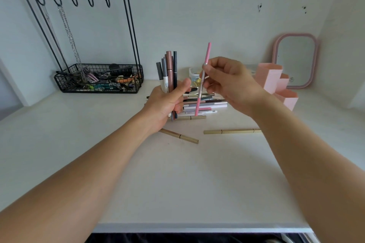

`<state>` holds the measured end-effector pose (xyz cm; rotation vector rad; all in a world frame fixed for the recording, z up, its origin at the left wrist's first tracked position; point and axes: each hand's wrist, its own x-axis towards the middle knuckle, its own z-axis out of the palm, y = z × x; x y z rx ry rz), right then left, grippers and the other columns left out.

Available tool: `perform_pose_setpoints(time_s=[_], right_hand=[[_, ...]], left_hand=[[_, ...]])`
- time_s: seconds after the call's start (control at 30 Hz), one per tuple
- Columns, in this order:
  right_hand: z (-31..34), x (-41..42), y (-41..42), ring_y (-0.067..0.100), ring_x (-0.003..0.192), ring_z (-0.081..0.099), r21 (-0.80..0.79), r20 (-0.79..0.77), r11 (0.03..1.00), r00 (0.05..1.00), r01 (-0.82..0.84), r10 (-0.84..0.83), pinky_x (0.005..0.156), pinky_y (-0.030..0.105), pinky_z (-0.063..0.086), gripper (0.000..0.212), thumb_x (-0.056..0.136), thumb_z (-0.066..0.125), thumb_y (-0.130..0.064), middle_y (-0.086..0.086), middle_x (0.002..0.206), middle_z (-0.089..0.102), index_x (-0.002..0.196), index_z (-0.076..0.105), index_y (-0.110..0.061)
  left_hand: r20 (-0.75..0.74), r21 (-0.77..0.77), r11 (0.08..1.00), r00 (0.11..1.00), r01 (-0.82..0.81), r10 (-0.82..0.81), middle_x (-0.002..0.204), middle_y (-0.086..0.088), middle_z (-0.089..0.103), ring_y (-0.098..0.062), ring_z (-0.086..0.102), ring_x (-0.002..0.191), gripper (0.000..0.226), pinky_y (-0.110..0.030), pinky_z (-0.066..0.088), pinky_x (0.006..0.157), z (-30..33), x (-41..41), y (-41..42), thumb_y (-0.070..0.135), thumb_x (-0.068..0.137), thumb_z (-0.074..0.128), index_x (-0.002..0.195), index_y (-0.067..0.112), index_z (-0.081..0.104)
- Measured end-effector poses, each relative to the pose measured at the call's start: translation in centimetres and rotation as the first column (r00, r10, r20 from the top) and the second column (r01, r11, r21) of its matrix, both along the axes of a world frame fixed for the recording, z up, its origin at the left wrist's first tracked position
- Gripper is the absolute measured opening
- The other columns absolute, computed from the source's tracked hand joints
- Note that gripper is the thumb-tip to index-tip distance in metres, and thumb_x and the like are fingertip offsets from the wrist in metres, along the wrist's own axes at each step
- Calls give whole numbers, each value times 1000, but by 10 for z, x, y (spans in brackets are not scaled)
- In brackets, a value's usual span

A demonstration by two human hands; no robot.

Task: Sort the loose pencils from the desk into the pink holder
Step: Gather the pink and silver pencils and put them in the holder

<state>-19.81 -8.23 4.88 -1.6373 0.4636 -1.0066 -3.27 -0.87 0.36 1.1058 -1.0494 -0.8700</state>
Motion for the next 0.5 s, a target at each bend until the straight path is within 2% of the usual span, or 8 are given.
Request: perform_pose_setpoints(time_s=[0.17, 0.27, 0.33, 0.4, 0.5], right_hand=[[-8, 12, 14, 17, 57, 58, 24, 24, 993, 993, -113, 113, 63, 28, 55, 5, 100, 53, -6, 12, 70, 54, 100, 56, -1], [-11, 17, 18, 18, 57, 56, -4, 39, 994, 993, -111, 111, 58, 27, 53, 8, 99, 53, -1, 18, 76, 53, 106, 55, -2], [-13, 19, 19, 20, 61, 56, -13, 42, 995, 994, -103, 104, 55, 24, 50, 8, 97, 55, 0, 23, 84, 56, 104, 56, -3], [-15, 21, 20, 22, 64, 56, -21, 25, 995, 995, -95, 96, 53, 25, 49, 8, 95, 58, 0, 25, 87, 60, 103, 58, -3], [-18, 22, 20, 29, 64, 58, -31, -6, 995, 995, -95, 95, 51, 33, 55, 5, 93, 62, 2, 20, 80, 64, 97, 61, 1]], left_hand=[[97, -2, 1000, 995, 6, -6, 53, 4, 58, -12, 43, 47, 37, -22, 39, 49, -4, -2, 0, 39, 58, 83, 77, 10, 68], [111, 16, 1000, 994, 5, -7, 61, 4, 66, -13, 54, 54, 45, -23, 44, 55, -6, -1, 0, 36, 51, 90, 81, 9, 71], [144, 14, 999, 989, 32, -33, 66, 7, 70, -10, 64, 60, 35, -22, 47, 58, -8, -1, -2, 25, 58, 93, 82, 13, 71], [152, 6, 998, 987, 58, -58, 63, 10, 67, -7, 62, 57, 19, -21, 46, 56, -10, -3, -3, 13, 71, 87, 79, 17, 70], [187, 0, 999, 981, 50, -49, 59, 5, 63, -12, 58, 55, 13, -26, 47, 56, -11, -5, -4, 12, 80, 81, 75, 15, 70]])
